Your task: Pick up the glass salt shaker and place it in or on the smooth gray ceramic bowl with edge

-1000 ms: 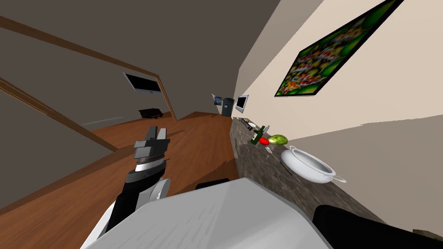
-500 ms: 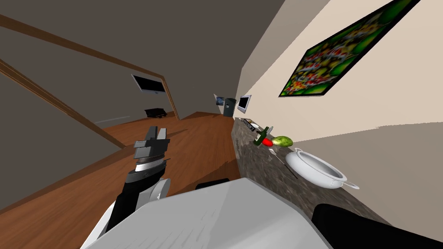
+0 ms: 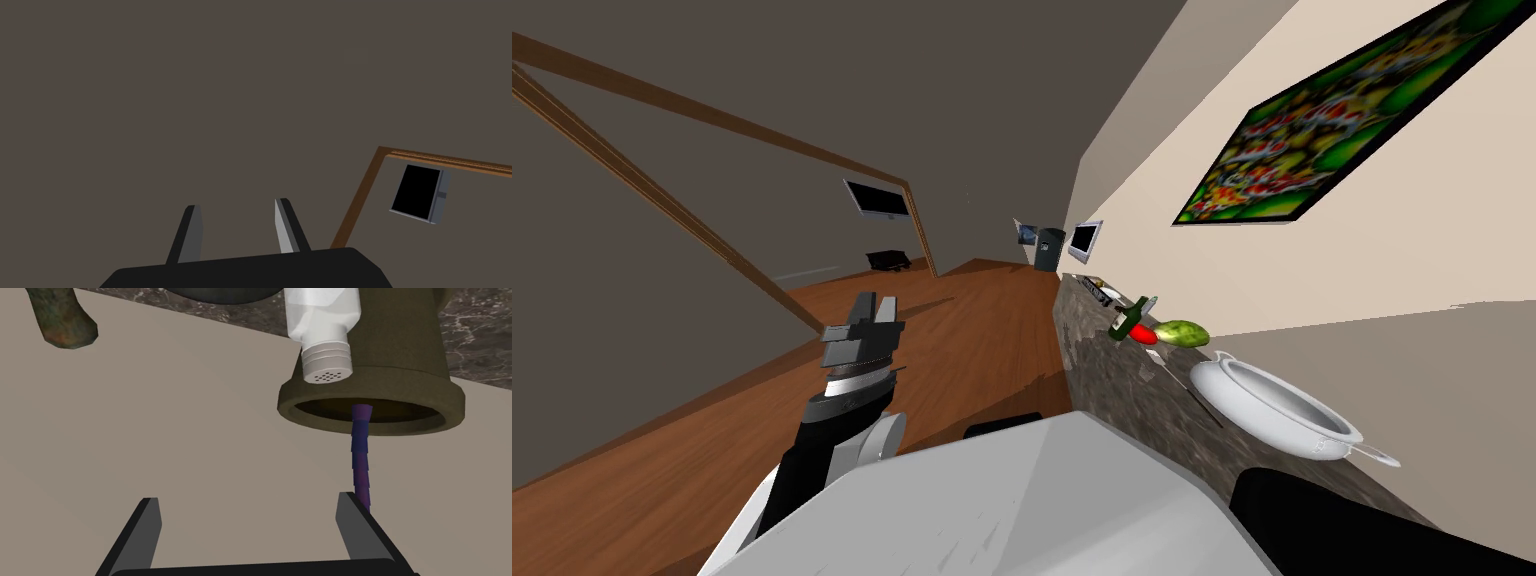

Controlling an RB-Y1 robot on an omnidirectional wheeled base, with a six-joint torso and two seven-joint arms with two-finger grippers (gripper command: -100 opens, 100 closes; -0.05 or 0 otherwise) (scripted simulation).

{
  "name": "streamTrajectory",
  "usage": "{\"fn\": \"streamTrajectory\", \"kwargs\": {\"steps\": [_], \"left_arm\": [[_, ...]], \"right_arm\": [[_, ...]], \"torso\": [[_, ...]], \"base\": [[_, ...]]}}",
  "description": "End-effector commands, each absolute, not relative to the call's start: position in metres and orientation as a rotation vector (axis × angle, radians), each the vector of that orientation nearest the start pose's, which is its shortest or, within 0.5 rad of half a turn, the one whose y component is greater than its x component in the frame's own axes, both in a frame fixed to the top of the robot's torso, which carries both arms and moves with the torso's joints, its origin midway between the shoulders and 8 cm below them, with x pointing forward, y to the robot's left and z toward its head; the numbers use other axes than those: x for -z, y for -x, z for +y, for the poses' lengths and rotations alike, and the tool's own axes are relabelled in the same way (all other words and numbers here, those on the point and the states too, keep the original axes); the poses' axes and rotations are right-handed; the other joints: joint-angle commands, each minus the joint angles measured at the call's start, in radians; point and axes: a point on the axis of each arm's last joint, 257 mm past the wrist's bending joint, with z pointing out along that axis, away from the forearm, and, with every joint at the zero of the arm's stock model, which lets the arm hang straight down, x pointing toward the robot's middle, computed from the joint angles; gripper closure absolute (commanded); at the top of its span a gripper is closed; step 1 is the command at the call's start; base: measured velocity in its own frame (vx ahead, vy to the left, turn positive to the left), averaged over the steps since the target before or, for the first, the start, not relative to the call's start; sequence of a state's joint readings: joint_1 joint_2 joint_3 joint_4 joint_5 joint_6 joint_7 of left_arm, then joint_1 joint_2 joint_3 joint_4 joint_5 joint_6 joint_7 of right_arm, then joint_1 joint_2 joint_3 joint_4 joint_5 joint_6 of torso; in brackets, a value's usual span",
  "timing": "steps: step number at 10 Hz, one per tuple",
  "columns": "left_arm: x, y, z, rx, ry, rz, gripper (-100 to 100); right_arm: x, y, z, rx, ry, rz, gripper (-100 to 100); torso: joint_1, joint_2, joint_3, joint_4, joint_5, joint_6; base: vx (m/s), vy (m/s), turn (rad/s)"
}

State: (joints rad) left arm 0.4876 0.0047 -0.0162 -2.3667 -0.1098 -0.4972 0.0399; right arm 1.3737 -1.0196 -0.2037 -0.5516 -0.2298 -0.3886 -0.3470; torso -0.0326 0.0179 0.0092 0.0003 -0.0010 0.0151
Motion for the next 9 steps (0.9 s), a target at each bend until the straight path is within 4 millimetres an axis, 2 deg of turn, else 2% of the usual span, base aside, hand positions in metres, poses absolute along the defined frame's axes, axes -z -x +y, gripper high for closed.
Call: {"fn": "streamTrajectory", "kwargs": {"steps": [1, 2, 3, 4, 9], "left_arm": [[-0.064, -0.329, 0.255, 1.309, 0.527, 0.604, 0], [-0.064, -0.329, 0.255, 1.309, 0.527, 0.604, 0], [-0.064, -0.329, 0.255, 1.309, 0.527, 0.604, 0], [-0.064, -0.329, 0.255, 1.309, 0.527, 0.604, 0], [-0.064, -0.329, 0.255, 1.308, 0.527, 0.604, 0]], "right_arm": [[0.130, 0.390, -0.823, 1.036, -1.707, 1.664, -100], [0.115, 0.403, -0.823, 1.086, -1.707, 1.646, -100], [0.121, 0.397, -0.824, 1.062, -1.707, 1.656, -100], [0.119, 0.398, -0.824, 1.063, -1.707, 1.654, 0], [0.119, 0.398, -0.824, 1.063, -1.708, 1.654, 0]], "torso": [[0.000, 0.000, 0.000, 0.000, 0.000, 0.000], [0.001, 0.000, 0.000, 0.000, 0.001, 0.001], [-0.001, 0.001, 0.000, 0.000, 0.000, 0.002], [-0.002, 0.001, 0.001, 0.000, 0.000, 0.002], [-0.004, 0.001, 0.001, 0.000, -0.001, 0.002]], "base": [[0.008, 0.084, 0.135], [0.000, 0.038, -0.020], [-0.001, 0.011, -0.014], [0.000, 0.000, 0.000], [0.000, 0.000, 0.000]]}}
